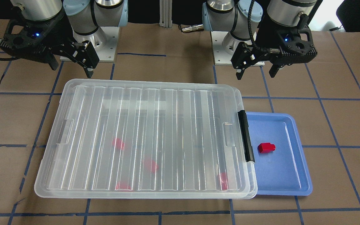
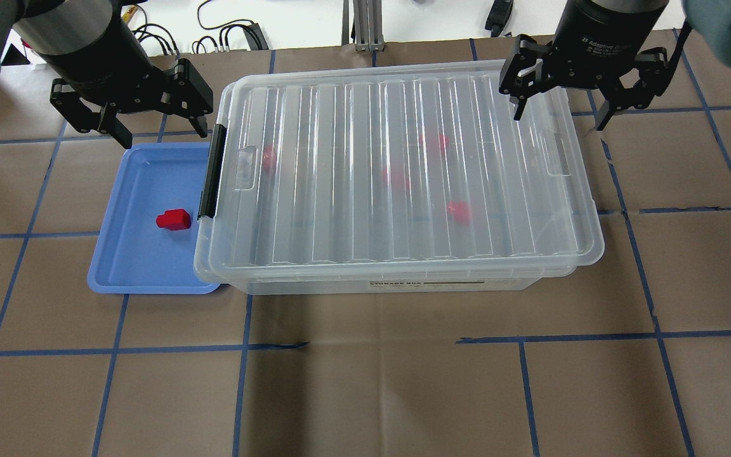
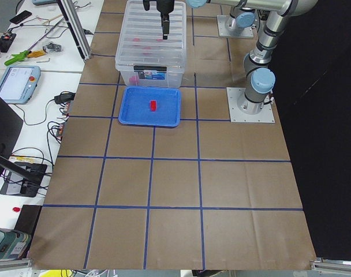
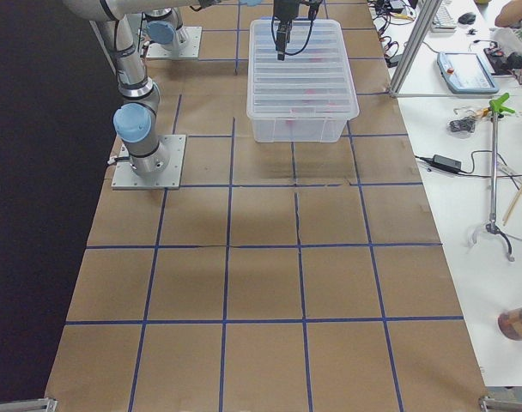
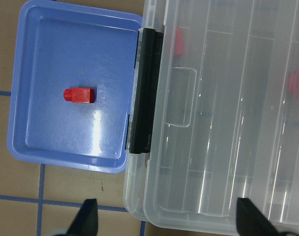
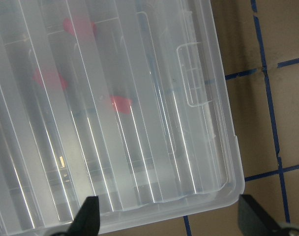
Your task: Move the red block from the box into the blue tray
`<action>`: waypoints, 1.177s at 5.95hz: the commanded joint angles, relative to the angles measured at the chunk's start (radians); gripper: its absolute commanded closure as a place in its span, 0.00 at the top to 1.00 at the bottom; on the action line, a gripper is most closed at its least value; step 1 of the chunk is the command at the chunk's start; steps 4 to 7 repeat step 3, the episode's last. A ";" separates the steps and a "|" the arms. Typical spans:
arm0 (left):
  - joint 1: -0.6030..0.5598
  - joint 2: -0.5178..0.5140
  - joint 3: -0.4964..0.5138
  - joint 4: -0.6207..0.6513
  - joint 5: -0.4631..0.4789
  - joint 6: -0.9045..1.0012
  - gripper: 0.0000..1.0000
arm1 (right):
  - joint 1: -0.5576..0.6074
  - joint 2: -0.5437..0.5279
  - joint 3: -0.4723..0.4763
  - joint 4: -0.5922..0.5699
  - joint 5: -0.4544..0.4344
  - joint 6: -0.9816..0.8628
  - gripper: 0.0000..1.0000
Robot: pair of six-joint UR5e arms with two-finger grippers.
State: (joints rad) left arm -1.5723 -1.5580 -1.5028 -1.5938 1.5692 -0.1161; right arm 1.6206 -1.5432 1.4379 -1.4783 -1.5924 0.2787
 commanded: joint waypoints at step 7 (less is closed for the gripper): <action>0.000 0.001 0.000 0.000 -0.001 0.004 0.98 | 0.002 0.003 0.007 -0.007 0.000 0.000 1.00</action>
